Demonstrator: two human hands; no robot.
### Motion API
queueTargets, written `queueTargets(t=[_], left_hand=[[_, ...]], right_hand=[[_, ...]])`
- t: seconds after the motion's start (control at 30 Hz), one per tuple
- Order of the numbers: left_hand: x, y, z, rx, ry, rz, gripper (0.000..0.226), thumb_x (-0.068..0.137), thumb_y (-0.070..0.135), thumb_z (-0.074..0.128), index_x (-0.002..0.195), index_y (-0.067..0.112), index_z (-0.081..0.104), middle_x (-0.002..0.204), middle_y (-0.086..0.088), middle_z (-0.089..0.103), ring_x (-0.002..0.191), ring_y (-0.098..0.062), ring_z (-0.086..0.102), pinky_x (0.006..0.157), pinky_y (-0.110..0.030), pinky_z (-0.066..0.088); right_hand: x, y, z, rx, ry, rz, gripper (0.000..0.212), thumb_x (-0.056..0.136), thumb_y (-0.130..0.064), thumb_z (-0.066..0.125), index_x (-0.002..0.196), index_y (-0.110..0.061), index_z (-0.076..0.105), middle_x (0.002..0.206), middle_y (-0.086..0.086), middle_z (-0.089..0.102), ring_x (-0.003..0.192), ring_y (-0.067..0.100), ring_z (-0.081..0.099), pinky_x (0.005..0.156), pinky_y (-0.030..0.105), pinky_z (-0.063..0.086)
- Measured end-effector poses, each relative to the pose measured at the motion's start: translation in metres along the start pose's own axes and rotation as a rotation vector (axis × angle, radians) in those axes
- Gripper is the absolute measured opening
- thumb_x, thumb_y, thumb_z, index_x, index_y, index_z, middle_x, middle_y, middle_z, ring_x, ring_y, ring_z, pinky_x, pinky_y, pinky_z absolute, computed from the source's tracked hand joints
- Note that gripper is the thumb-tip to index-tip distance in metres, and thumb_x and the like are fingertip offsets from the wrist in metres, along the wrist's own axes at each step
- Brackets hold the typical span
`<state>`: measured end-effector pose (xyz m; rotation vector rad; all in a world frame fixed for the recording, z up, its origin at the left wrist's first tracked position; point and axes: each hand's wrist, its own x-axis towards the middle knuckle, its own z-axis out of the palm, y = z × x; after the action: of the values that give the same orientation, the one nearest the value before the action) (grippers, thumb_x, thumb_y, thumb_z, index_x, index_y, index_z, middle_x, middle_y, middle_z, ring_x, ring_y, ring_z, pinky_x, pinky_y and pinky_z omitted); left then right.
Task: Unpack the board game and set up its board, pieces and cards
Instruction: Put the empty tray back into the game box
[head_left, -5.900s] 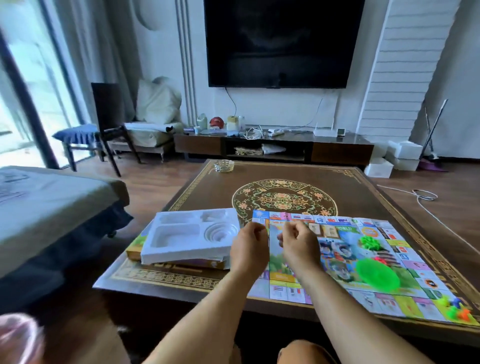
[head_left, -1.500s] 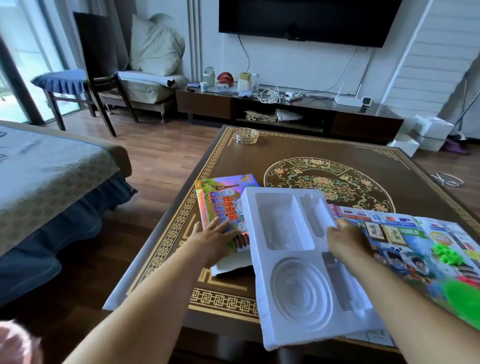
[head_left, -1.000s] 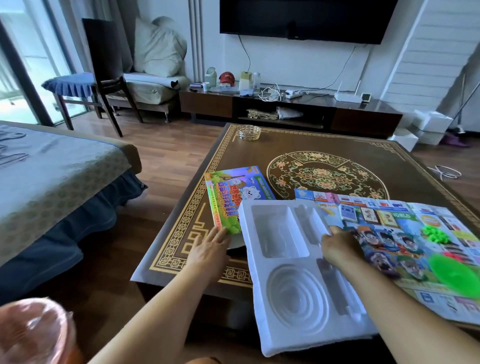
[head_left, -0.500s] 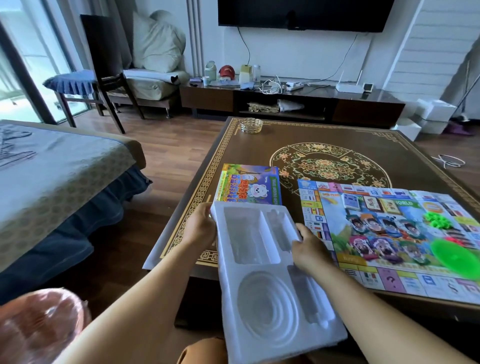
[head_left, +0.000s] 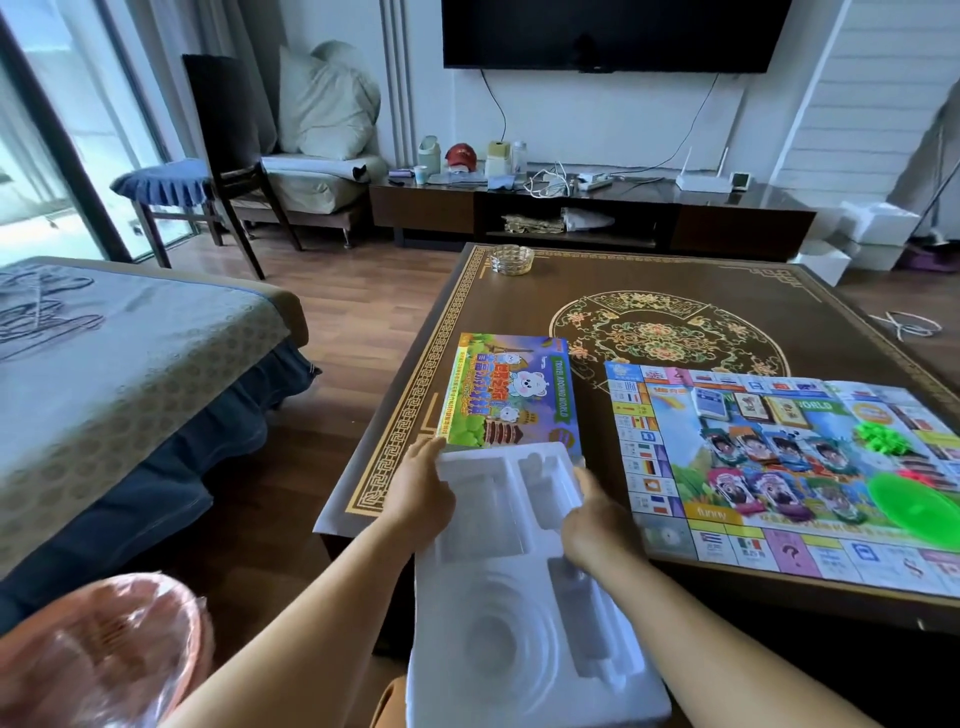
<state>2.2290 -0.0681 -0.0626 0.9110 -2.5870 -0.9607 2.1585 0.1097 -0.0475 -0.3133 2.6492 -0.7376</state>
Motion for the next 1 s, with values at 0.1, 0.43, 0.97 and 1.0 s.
queueTargets(t=[0.1, 0.43, 0.97, 1.0], left_hand=[[-0.008, -0.004, 0.001, -0.005, 0.029, 0.003, 0.059, 0.079, -0.009, 0.042, 0.135, 0.009, 0.05, 0.149, -0.006, 0.037, 0.138, -0.018, 0.033, 0.11, -0.02, 0.02], [-0.002, 0.012, 0.009, -0.135, 0.131, -0.002, 0.042, 0.08, 0.0, 0.059, 0.119, 0.016, 0.059, 0.131, -0.003, 0.047, 0.12, -0.017, 0.046, 0.093, -0.013, 0.027], [0.033, 0.003, 0.027, -0.18, 0.081, -0.109, 0.026, 0.086, 0.013, 0.054, 0.111, 0.017, 0.06, 0.113, -0.005, 0.064, 0.106, -0.023, 0.059, 0.091, -0.031, 0.045], [0.032, 0.0, 0.03, -0.179, 0.081, -0.112, 0.025, 0.087, 0.013, 0.053, 0.11, 0.017, 0.061, 0.112, -0.005, 0.064, 0.105, -0.024, 0.059, 0.089, -0.03, 0.045]], right_hand=[[-0.008, 0.002, 0.002, 0.046, -0.012, -0.004, 0.061, 0.091, -0.009, 0.037, 0.145, -0.034, 0.025, 0.133, 0.009, 0.054, 0.114, 0.031, 0.055, 0.087, 0.033, 0.046], [0.001, 0.018, -0.003, 0.144, -0.024, 0.031, 0.047, 0.091, -0.006, 0.037, 0.131, -0.032, 0.04, 0.109, 0.001, 0.056, 0.098, 0.026, 0.057, 0.078, 0.035, 0.051], [0.021, 0.017, -0.012, 0.128, -0.044, 0.047, 0.046, 0.09, -0.005, 0.041, 0.13, -0.028, 0.043, 0.095, -0.002, 0.052, 0.083, 0.021, 0.051, 0.069, 0.029, 0.044], [0.02, 0.02, -0.013, 0.109, -0.038, 0.042, 0.046, 0.09, -0.006, 0.041, 0.13, -0.029, 0.043, 0.093, -0.002, 0.051, 0.081, 0.021, 0.051, 0.066, 0.028, 0.043]])
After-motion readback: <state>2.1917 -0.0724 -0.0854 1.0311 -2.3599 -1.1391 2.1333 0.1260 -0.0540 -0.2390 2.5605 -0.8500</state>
